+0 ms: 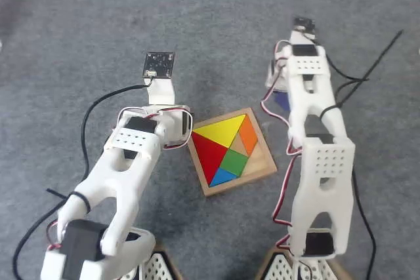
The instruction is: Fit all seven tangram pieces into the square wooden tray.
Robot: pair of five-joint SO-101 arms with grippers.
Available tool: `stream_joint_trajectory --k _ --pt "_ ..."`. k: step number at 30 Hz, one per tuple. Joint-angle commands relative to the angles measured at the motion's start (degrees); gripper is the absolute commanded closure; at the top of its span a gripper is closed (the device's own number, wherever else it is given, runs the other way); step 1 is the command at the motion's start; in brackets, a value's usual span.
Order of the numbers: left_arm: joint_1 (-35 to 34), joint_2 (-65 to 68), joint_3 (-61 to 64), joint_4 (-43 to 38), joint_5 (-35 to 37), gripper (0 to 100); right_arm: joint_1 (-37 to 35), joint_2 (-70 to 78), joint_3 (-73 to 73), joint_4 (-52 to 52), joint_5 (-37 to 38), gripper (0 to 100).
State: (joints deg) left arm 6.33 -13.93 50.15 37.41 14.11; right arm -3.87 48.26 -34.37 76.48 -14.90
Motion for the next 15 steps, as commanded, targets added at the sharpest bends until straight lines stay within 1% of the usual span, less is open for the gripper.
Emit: stream_joint_trajectory --k 1,3,6,7,12,15 --pt "0.35 -2.29 -0.22 -1.23 -0.97 84 4.0 -2.59 0.09 7.52 0.79 73.4" --pt "0.35 -2.29 -0.22 -1.23 -0.97 84 4.7 -2.68 0.09 11.3 4.31 76.1" --pt "0.35 -2.29 -0.22 -1.23 -0.97 84 4.88 -2.68 0.09 17.71 9.41 84.7" --pt "0.35 -2.29 -0.22 -1.23 -0.97 84 5.32 -2.68 0.09 19.47 11.43 85.7" --pt "0.09 -2.29 -0.22 -1.23 -0.97 84 9.19 -2.86 0.09 24.04 21.8 84.3" --pt "0.26 -2.29 -0.22 -1.23 -0.97 84 10.07 -2.86 0.09 25.98 31.91 84.3"
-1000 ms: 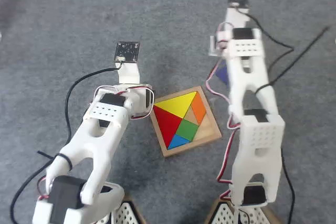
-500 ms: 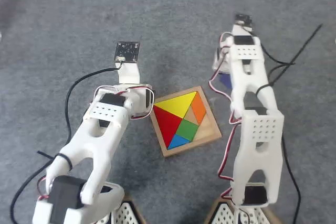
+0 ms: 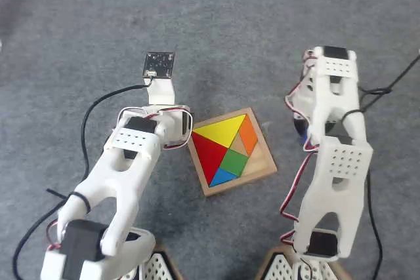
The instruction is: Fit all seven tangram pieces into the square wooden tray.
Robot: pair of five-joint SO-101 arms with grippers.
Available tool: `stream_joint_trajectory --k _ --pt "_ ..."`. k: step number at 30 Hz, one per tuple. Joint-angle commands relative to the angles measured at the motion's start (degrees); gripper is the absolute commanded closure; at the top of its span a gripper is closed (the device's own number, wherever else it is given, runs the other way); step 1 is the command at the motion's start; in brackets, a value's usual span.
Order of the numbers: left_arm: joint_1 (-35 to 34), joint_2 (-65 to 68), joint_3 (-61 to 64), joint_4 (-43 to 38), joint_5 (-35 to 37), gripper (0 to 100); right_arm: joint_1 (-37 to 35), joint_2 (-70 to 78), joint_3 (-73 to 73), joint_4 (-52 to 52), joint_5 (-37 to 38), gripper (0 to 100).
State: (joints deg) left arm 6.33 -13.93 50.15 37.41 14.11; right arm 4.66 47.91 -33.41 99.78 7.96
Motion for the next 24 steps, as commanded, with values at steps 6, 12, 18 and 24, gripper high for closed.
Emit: stream_joint_trajectory --k 6,12,18,24 --pt "0.35 -2.29 -0.22 -1.23 -0.97 84 -0.66 -2.59 -0.88 2.68 38.86 84.3" --pt "0.35 -2.29 -0.22 -1.23 -1.93 84 -6.11 -3.74 -2.11 2.77 61.98 84.3" --pt "0.35 -2.29 -0.22 -1.23 -3.34 84 -13.49 -12.97 -2.11 2.68 66.02 84.3" --pt "0.35 -2.29 -0.22 -1.23 -3.34 84 -9.27 -28.7 2.9 2.95 47.82 84.3"
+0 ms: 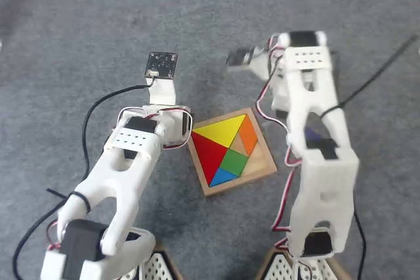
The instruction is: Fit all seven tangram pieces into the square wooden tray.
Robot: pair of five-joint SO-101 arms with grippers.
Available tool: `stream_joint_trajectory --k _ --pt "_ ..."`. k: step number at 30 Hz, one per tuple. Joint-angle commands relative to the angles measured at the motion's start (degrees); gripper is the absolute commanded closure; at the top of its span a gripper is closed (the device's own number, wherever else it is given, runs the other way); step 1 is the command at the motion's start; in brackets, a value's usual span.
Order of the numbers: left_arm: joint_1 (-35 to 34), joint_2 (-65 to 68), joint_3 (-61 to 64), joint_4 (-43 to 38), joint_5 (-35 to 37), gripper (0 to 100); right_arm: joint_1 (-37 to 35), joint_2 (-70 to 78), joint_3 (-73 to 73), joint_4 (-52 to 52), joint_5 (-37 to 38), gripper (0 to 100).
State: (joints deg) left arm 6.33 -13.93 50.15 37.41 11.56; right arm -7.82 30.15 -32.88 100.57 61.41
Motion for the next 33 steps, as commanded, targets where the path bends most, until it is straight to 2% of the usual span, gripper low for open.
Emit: stream_joint_trajectory --k 1,2,5,7,10,13,18,21,26,33 --pt "0.35 -2.29 -0.22 -1.23 -0.79 84 5.05 -14.02 5.27 2.07 -5.63 84.3" --pt "0.35 -2.29 -0.22 -1.23 -0.79 84 6.99 -17.01 8.88 1.8 -4.92 84.3" --pt "0.35 -2.29 -0.22 -1.23 -0.79 84 11.3 -25.98 25.14 -0.4 3.69 84.0" --pt "0.35 -2.29 -0.22 -1.23 -0.79 84 13.85 -31.78 38.77 -7.16 6.51 83.9" --pt "0.35 -2.29 -0.22 -1.23 -0.79 84 16.4 -38.02 57.67 -22.37 6.51 83.8" --pt "0.44 -2.29 -0.22 -1.23 -0.79 84 15.87 -38.64 67.08 -30.46 4.31 78.6" --pt "0.44 -2.29 -0.13 -1.23 -0.88 84 13.41 -35.12 69.27 -38.55 -1.58 64.1" --pt "0.44 -2.29 -0.13 -1.23 -0.88 84 11.91 -33.45 69.01 -39.96 -3.78 58.6" --pt "0.44 -2.29 -0.22 -1.23 -0.88 84 11.47 -31.43 69.1 -44.0 -7.47 57.8" --pt "0.44 -2.29 -0.22 -1.14 -0.88 84 13.76 -27.21 68.75 -46.29 -8.62 57.8"
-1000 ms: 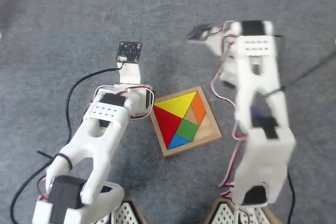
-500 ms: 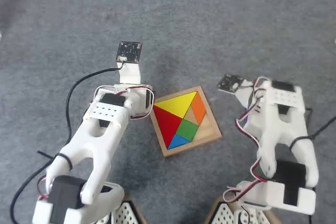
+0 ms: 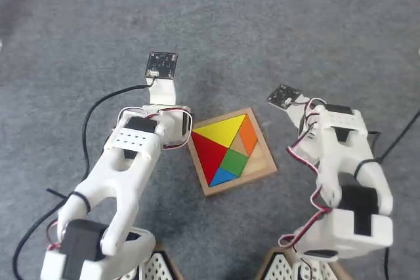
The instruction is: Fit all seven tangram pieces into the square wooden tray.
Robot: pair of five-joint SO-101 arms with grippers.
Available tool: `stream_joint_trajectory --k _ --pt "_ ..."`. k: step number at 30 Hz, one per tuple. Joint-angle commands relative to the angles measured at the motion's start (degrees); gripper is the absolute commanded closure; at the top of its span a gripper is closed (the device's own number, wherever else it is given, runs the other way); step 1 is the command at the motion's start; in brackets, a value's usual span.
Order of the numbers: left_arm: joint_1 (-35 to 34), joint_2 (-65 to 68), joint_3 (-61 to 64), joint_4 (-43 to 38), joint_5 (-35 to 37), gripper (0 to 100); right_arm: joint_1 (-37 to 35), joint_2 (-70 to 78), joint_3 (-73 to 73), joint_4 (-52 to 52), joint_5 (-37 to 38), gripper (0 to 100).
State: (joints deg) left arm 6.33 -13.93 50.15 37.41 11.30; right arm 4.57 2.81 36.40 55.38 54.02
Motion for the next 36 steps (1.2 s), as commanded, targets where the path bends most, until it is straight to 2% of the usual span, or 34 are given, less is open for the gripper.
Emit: stream_joint_trajectory --k 1,4,10,12,21,28,34,36 --pt "0.44 -2.29 -0.22 -1.14 -0.62 84 1.54 0.57 -1.14 -1.19 -2.29 57.8" --pt "0.44 -2.29 -0.22 -1.14 -0.62 84 1.71 1.19 -2.29 -0.13 -4.4 60.8" --pt "0.44 -2.29 -0.22 -1.14 -0.62 84 1.89 1.19 -2.29 0.92 -4.48 85.8" --pt "0.44 -2.29 -0.22 -1.14 -0.62 84 1.89 1.19 -2.29 0.92 -4.57 90.9" --pt "0.44 -2.29 -0.22 -1.14 -0.62 84 1.19 -0.31 -3.25 1.36 -6.33 88.7" --pt "0.44 -2.29 -0.22 -1.14 -0.62 84 -4.62 -9.89 -9.41 13.67 0.88 88.7" --pt "0.35 -2.29 -0.22 -1.14 -0.62 84 -11.3 -15.34 -12.4 19.74 5.98 88.7" --pt "0.35 -2.29 -0.22 -1.05 -0.62 84 -11.47 -15.96 -12.57 20.88 5.01 88.3"
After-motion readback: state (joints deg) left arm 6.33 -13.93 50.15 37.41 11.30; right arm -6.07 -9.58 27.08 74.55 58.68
